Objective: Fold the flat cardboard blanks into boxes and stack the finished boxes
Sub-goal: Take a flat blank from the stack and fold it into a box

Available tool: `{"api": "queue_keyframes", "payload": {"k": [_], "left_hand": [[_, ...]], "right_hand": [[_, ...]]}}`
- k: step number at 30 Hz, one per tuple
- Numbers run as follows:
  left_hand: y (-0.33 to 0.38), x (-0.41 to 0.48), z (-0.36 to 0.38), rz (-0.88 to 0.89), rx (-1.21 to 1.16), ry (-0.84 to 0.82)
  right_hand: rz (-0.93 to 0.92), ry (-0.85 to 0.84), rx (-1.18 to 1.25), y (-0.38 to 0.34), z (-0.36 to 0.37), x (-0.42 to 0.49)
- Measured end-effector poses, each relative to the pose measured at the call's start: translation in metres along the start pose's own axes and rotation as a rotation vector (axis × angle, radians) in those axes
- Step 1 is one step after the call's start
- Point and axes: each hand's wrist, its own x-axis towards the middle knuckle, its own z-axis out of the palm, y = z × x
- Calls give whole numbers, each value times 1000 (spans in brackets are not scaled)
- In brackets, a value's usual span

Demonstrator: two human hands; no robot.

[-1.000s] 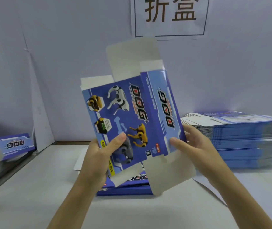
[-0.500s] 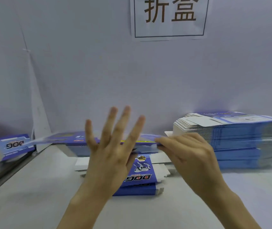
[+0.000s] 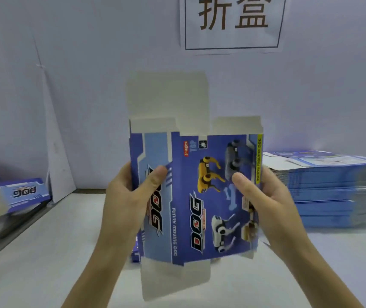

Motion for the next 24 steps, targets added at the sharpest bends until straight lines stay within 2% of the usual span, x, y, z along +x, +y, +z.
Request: {"api": "queue_keyframes", "payload": {"k": [3, 5, 8, 10, 13, 16, 20, 24], "left_hand": [[-10, -3, 7, -48, 109, 84], [-10, -6, 10, -39, 110, 78], [-6, -8, 11, -3, -49, -149], [-4, -10, 11, -16, -74, -319], [-3, -12, 10, -99, -137, -446], [-4, -11, 9, -144, -172, -416], [-9, -10, 12, -85, -129, -336], [-9, -8, 7, -147, -153, -361]], "right_hand": [[-60, 72, -33, -1, -2, 2], [-83, 86, -48, 1, -3, 1], [-25, 4, 5, 3, -1, 0], [-22, -93, 10, 3, 3, 0], [-25, -169, 4, 3, 6, 0], [-45, -159, -73, 6, 0, 1], [-72, -178, -157, 8, -4, 0], [-116, -249, -231, 7, -8, -2]]}}
